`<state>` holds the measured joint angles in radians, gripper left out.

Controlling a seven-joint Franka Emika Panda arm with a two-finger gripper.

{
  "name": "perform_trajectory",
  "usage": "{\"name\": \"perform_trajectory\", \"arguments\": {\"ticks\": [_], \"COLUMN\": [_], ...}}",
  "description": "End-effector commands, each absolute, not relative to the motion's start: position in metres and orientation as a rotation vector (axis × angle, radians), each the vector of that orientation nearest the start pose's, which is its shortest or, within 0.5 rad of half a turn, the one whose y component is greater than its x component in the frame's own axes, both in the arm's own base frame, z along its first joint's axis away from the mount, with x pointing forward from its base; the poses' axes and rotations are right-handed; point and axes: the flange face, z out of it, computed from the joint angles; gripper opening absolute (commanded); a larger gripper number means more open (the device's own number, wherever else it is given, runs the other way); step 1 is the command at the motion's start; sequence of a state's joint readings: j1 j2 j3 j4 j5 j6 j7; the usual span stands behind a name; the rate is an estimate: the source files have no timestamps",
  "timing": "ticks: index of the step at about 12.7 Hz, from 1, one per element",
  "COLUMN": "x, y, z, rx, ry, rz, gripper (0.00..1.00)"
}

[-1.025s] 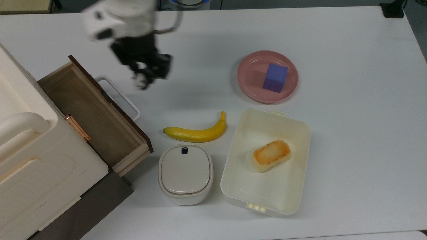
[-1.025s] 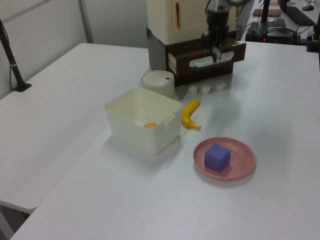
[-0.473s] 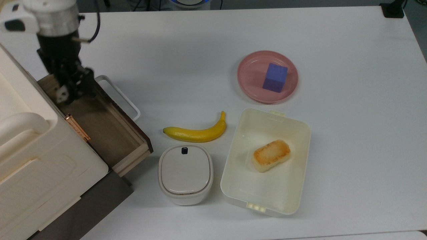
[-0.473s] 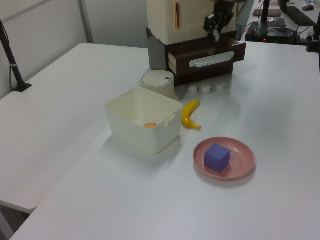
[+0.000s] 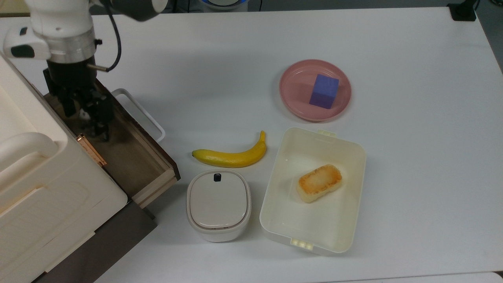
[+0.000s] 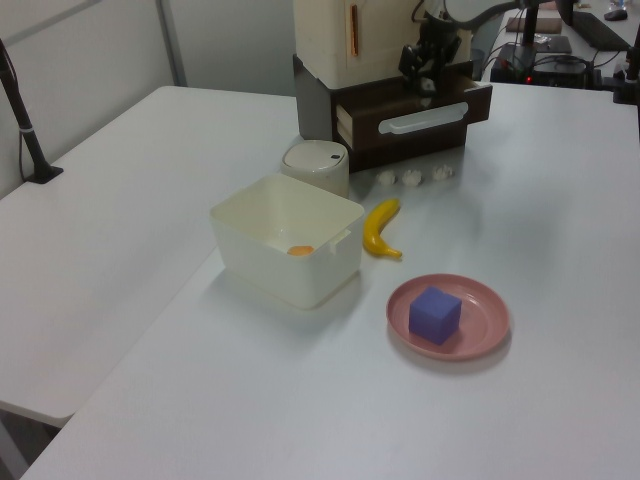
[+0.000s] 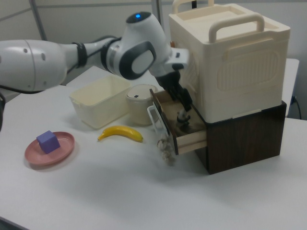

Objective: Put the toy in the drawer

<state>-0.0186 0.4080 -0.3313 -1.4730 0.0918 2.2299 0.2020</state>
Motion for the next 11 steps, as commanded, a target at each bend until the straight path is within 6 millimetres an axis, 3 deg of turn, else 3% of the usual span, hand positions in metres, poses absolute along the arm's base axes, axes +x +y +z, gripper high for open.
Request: {"name": "perform_trajectory", "arguments": {"ticks": [1,4,6,9,11], "x": [0.657,0.637,0.618,0.597,0.583], "y": [-0.152,-0.110,-0.064,-0.015,0.004], "z": [0.541,0.556,0.566,0.581,0.584], "rx": [-3.032,-3.074,-3.103,-3.144,-3.168], "ry": [0.736,0.595,0.304,0.119,0.050], "rz": [-0.428,-0.222,-0.076,0.019,0.076], "gripper": [1.00,1.00,1.00,1.00,1.00]}}
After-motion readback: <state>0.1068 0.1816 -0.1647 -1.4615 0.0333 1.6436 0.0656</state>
